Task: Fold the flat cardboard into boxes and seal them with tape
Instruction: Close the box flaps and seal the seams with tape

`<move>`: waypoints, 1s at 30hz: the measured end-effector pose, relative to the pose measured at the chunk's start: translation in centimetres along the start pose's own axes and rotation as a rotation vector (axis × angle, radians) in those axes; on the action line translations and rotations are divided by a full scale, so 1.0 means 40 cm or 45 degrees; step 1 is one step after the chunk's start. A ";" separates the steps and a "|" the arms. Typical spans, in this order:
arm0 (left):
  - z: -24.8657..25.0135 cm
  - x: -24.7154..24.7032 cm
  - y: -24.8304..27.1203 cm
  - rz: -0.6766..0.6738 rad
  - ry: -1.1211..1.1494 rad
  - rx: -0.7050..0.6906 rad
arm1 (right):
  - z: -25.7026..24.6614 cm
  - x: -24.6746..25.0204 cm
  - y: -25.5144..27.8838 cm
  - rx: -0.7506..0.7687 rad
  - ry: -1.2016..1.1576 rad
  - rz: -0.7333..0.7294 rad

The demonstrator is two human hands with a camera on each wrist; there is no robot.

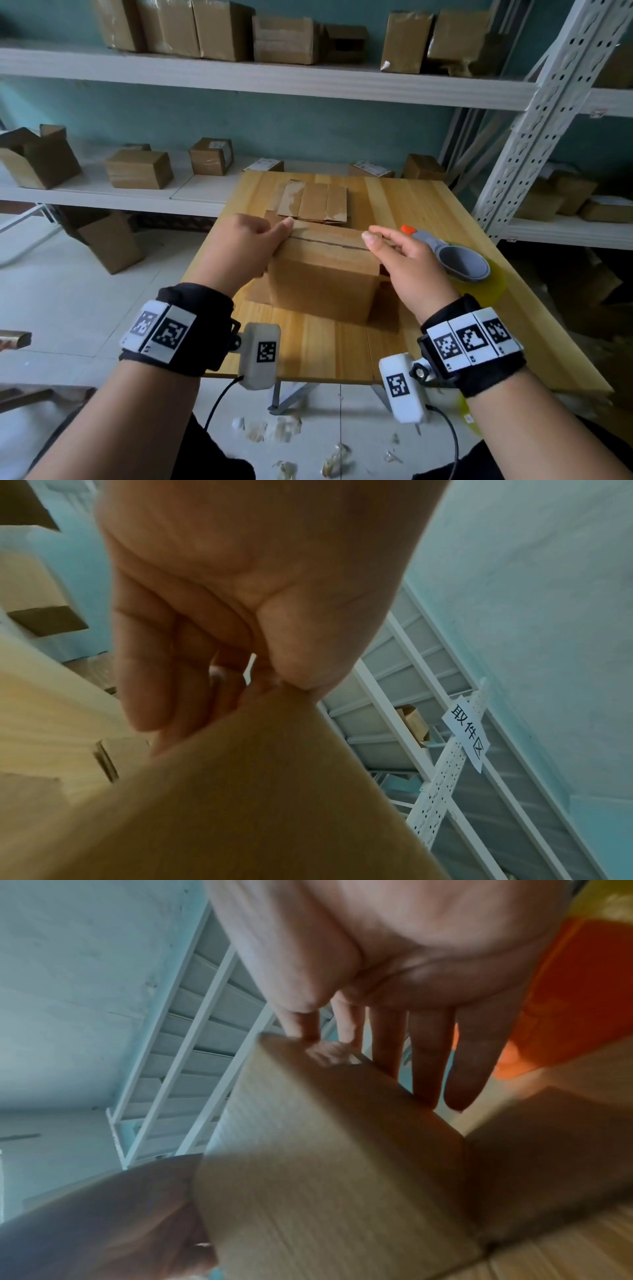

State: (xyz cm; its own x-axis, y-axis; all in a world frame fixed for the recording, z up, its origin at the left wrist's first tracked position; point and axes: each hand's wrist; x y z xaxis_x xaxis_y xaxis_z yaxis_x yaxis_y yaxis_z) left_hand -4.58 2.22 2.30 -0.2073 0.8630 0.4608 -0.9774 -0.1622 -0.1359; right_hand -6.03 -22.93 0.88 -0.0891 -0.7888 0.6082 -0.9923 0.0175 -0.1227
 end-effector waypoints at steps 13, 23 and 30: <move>-0.023 0.017 0.063 -0.451 0.677 0.430 | 0.004 0.004 0.009 -0.124 0.022 0.146; 0.004 -0.004 0.070 -0.049 0.808 -0.086 | -0.001 0.012 0.038 0.396 0.113 0.425; 0.025 -0.036 0.083 0.116 0.770 -0.348 | -0.012 0.011 0.038 0.330 -0.113 0.500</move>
State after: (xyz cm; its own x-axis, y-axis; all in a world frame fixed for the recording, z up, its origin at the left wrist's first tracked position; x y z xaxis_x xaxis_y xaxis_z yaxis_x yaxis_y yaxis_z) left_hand -7.54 -0.04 2.05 -0.1504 0.9807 -0.1252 -0.8947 -0.1888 -0.4048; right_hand -7.63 -22.97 1.34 -0.4340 -0.8028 0.4089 -0.8298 0.1794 -0.5284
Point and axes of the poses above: each hand's wrist, its own y-axis away from the middle knuckle, its own x-axis out of the back of the hand, z = x × y, and after that the axes turned 12 degrees about y, right-handed
